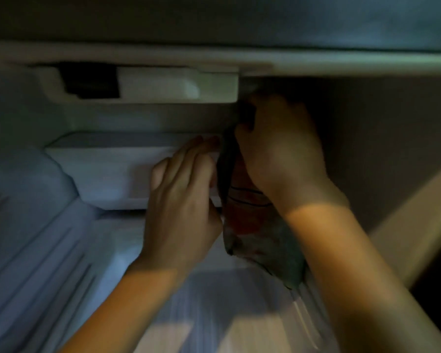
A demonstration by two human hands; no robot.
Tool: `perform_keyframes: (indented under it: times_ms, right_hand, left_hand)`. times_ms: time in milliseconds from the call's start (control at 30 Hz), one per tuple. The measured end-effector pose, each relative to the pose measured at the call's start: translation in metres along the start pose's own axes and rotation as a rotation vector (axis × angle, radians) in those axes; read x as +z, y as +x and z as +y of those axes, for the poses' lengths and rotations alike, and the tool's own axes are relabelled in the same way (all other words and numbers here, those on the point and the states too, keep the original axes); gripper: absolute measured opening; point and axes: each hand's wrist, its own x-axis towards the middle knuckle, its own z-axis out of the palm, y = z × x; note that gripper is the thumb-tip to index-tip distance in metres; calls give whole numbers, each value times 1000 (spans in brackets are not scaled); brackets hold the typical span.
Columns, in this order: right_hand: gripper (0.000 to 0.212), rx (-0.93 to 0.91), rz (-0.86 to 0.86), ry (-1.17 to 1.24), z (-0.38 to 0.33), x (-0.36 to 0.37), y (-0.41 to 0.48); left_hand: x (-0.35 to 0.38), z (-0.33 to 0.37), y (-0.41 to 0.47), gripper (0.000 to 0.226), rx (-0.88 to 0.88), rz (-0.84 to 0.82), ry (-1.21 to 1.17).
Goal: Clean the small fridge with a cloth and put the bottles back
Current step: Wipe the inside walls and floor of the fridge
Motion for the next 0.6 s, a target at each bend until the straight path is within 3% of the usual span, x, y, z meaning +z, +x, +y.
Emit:
perform_keyframes:
  times_ms: [133, 267, 433, 533, 600]
  right_hand:
    - [45, -105, 176, 251, 1, 16, -26]
    - [64, -23, 380, 139, 5, 51, -78]
    - [92, 166, 290, 236, 18, 106, -122]
    - [95, 315, 310, 423, 9, 113, -131]
    - [91, 312, 346, 478, -1, 114, -126]
  left_hand:
    - [-16, -7, -8, 33, 8, 41, -58]
    - [-32, -24, -37, 40, -158, 24, -41]
    - [-34, -50, -90, 37, -384, 72, -49]
    - [-30, -65, -100, 35, -529, 84, -46]
    - [-32, -69, -100, 35, -547, 68, -39]
